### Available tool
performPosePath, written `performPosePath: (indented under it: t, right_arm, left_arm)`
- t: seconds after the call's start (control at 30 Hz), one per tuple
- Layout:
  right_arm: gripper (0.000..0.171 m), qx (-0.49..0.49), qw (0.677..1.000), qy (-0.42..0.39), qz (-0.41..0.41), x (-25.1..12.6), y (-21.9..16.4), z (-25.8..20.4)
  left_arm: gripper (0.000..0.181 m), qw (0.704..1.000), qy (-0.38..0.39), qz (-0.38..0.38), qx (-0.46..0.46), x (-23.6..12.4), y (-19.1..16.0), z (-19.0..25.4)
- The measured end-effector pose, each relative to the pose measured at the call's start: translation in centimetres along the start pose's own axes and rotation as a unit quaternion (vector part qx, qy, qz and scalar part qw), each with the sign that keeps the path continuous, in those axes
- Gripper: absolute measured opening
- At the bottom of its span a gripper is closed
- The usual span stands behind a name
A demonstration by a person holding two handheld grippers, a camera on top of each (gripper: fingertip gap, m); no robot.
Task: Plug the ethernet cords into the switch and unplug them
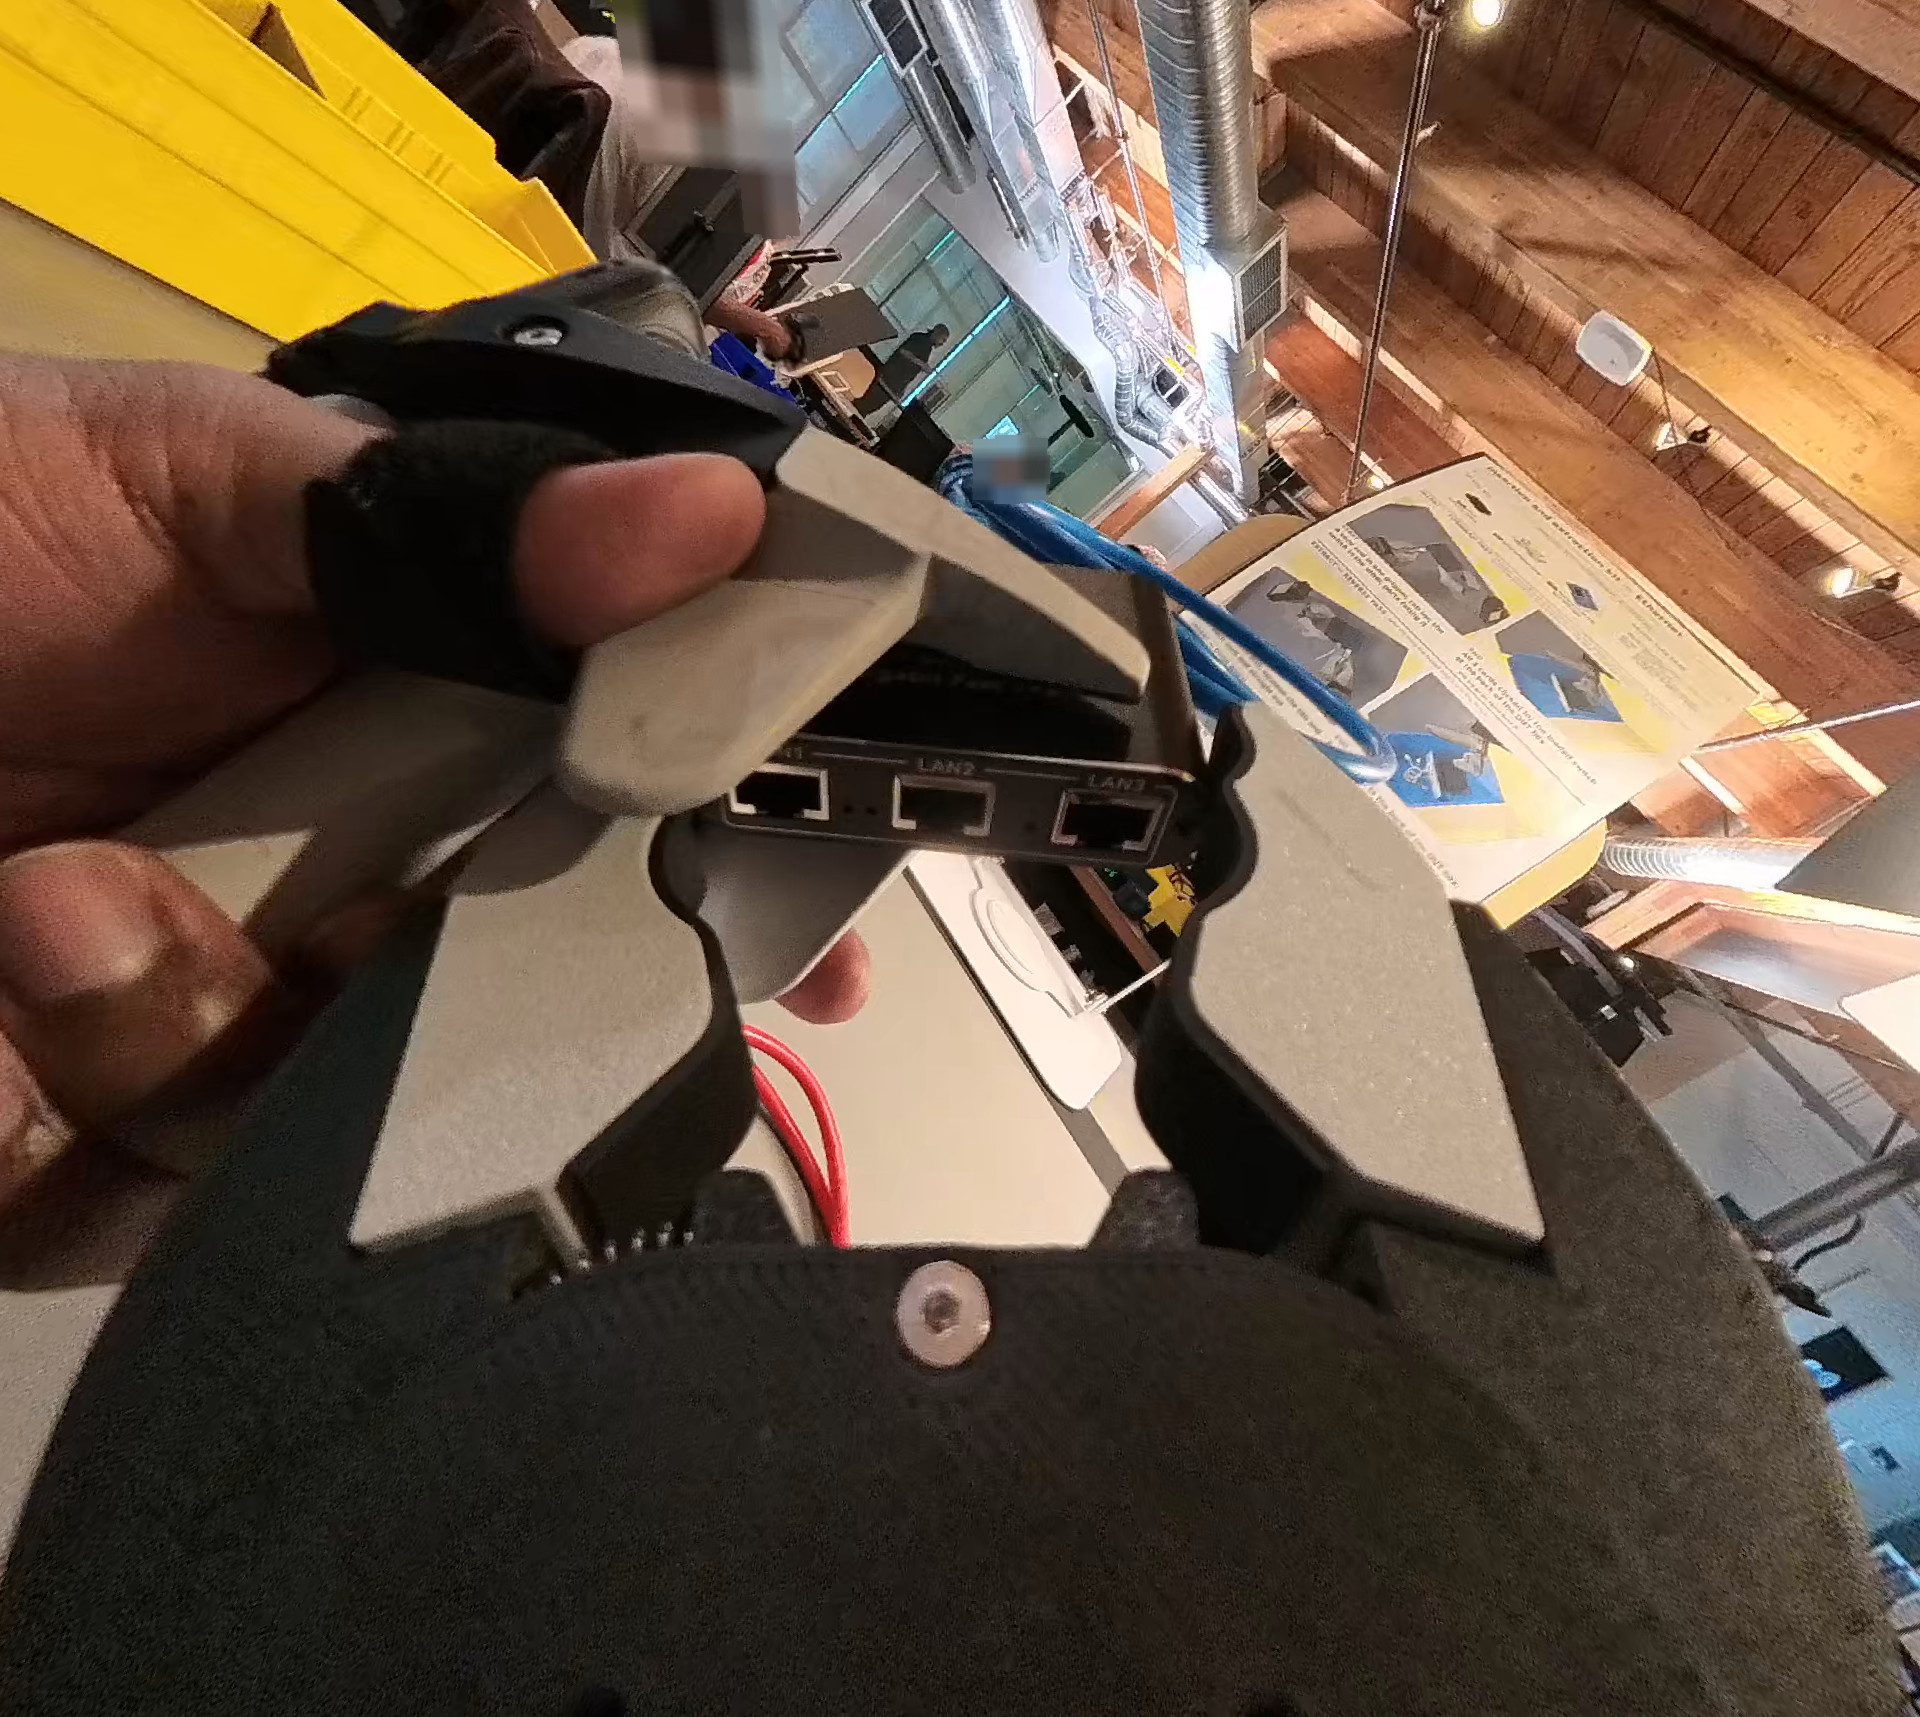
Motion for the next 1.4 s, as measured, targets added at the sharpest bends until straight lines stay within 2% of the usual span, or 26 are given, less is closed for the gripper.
performPosePath:
  t: [0.23,0.4,0.57,0.9,1.03,1.1,1.17,1.23,1.3,1.4]
  right_arm:
    - [0.094,-0.032,0.998,0.023,0.053,-1.6,0.7,1.1]
    - [0.094,-0.053,0.993,0.060,0.088,-2.5,0.6,1.4]
    - [0.094,-0.019,0.980,0.136,0.145,-4.1,0.8,1.7]
    - [0.094,-0.044,0.978,0.157,0.130,-3.8,0.5,0.7]
    - [0.090,-0.039,0.988,0.127,0.078,-3.0,-0.5,1.3]
    - [0.074,-0.011,0.988,0.145,0.045,-2.8,-1.4,1.5]
    - [0.070,0.020,0.980,0.198,0.000,-2.7,-2.8,1.1]
    - [0.067,0.059,0.951,0.300,-0.049,-3.0,-4.4,-0.6]
    - [0.061,0.042,0.916,0.386,-0.105,-3.8,-6.2,-2.9]
    - [0.052,-0.018,0.885,0.425,-0.188,-4.4,-8.6,-4.6]
  left_arm:
    - [0.044,0.999,0.016,-0.040,0.030,0.2,0.4,0.4]
    - [0.040,0.994,-0.018,-0.104,0.007,0.3,0.0,0.9]
    - [0.032,0.986,-0.059,-0.159,-0.010,0.7,-1.0,1.9]
    - [0.029,0.976,-0.020,-0.215,0.008,0.3,-1.0,1.5]
    - [0.028,0.978,0.025,-0.187,0.091,0.1,0.4,1.6]
    - [0.028,0.982,0.035,-0.148,0.108,-0.3,1.7,1.8]
    - [0.028,0.986,0.052,-0.104,0.120,-1.0,3.4,1.9]
    - [0.029,0.985,0.077,-0.073,0.133,-1.9,4.9,1.7]
    - [0.029,0.986,0.089,-0.065,0.128,-2.5,5.7,1.5]
    - [0.029,0.984,0.110,-0.062,0.126,-3.0,6.2,0.9]
Point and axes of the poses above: each gripper's, where its closed fingertips meet, x out along the fingers, y out of its top, z = x × y across the jaws, the point moved 6 cm from there along -x, back along the fingers, and after that the axes turned 6 degrees about -x, right-handed, at the moved point
